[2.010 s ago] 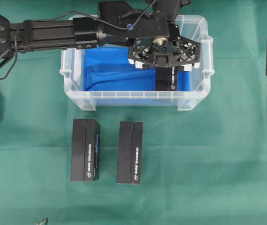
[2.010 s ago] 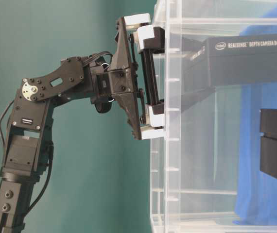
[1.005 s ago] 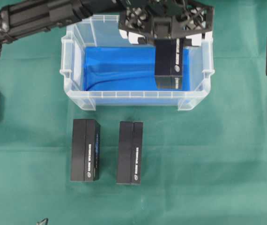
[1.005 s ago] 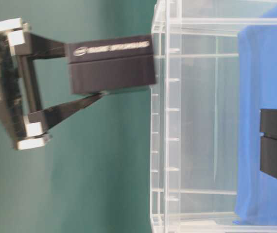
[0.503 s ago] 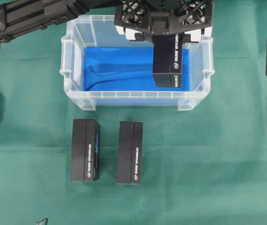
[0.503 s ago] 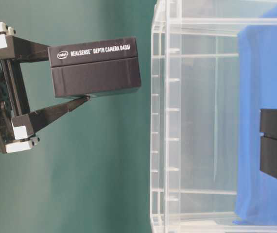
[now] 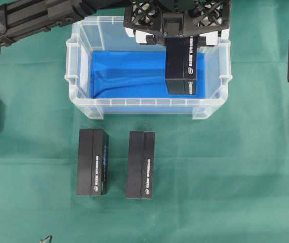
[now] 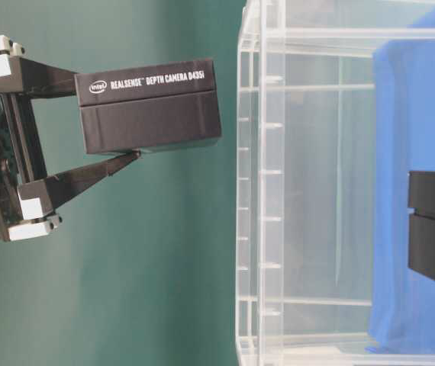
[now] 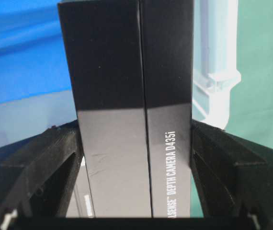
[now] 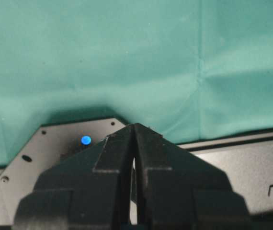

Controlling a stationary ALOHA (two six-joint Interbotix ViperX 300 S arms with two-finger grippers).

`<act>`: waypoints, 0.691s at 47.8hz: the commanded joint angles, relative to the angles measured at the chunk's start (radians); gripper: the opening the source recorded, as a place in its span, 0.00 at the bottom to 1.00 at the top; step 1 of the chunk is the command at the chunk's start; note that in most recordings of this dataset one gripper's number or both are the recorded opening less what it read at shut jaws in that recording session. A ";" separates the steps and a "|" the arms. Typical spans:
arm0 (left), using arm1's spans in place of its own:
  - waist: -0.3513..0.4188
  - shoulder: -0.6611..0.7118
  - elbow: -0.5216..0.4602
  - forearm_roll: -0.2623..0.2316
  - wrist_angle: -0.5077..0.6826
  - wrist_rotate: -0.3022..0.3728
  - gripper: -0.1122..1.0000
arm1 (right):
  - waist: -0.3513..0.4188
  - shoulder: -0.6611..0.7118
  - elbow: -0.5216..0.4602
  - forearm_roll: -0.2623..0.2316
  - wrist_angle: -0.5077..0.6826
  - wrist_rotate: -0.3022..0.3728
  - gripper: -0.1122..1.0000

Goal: Take the box out of the case with the left arm.
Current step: 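Lift the right box straight up out of the case, then carry the box forward onto the cloth right of the other boxes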

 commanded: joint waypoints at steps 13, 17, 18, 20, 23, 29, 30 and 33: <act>-0.002 -0.034 -0.026 0.003 0.000 -0.005 0.68 | -0.002 -0.002 -0.009 0.002 -0.002 0.002 0.10; -0.002 -0.034 -0.025 0.003 0.000 -0.006 0.68 | -0.002 -0.002 -0.009 0.002 -0.002 0.002 0.10; -0.002 -0.034 -0.025 0.003 0.000 -0.006 0.68 | -0.002 -0.002 -0.009 0.002 -0.002 0.002 0.10; -0.002 -0.034 -0.026 0.003 0.000 -0.008 0.68 | -0.002 0.000 -0.009 0.002 -0.002 0.000 0.10; -0.002 -0.034 -0.026 0.003 0.000 -0.008 0.68 | -0.002 0.000 -0.009 0.002 -0.002 0.000 0.10; -0.008 -0.034 -0.028 0.003 -0.002 -0.011 0.68 | -0.002 -0.002 -0.009 0.002 -0.002 0.000 0.10; -0.009 -0.034 -0.029 0.003 -0.002 -0.011 0.68 | -0.002 0.000 -0.009 0.002 -0.002 0.000 0.10; -0.020 -0.034 -0.028 0.003 -0.002 -0.015 0.68 | -0.002 -0.002 -0.009 0.002 -0.002 0.000 0.10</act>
